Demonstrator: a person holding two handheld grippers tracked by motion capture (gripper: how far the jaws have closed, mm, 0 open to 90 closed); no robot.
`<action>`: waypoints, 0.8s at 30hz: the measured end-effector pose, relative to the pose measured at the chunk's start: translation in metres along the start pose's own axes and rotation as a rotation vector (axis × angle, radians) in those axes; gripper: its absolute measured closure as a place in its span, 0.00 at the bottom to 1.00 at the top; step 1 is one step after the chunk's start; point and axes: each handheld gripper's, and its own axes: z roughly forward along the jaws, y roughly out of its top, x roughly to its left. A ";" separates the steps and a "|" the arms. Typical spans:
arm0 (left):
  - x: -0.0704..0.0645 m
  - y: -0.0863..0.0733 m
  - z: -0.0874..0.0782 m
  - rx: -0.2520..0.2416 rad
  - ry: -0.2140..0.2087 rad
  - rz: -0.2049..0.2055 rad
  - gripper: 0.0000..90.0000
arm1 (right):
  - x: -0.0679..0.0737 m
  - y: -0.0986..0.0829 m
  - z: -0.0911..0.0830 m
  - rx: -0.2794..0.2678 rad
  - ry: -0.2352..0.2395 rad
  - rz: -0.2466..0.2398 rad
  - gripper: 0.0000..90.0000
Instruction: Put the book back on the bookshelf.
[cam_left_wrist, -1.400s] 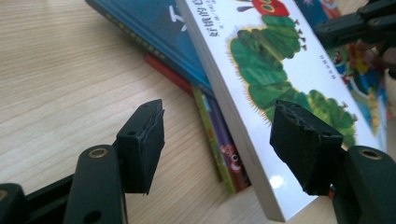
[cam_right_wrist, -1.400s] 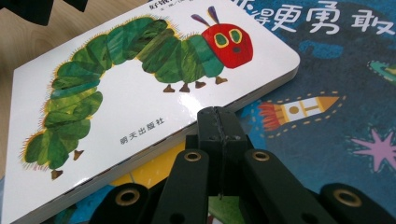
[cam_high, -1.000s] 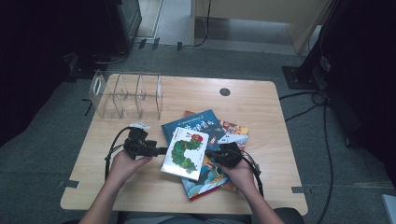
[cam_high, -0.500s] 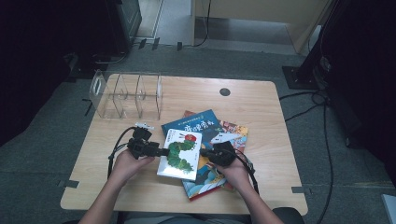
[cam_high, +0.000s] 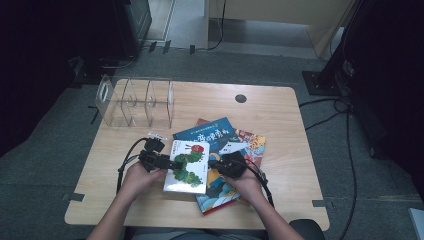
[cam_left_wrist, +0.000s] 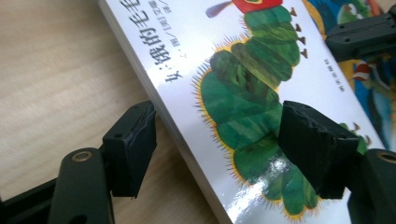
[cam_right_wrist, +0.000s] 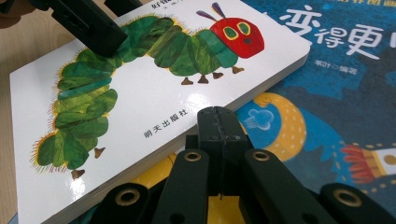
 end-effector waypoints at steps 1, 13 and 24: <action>0.002 -0.001 0.001 0.008 -0.016 -0.023 0.32 | 0.000 0.000 0.001 -0.002 0.001 -0.003 1.00; -0.001 0.005 0.002 0.041 -0.020 -0.073 0.29 | 0.009 0.004 0.004 0.010 -0.049 -0.025 1.00; -0.019 0.021 -0.024 0.036 -0.117 -0.046 0.57 | 0.012 0.004 0.009 -0.002 0.001 -0.028 1.00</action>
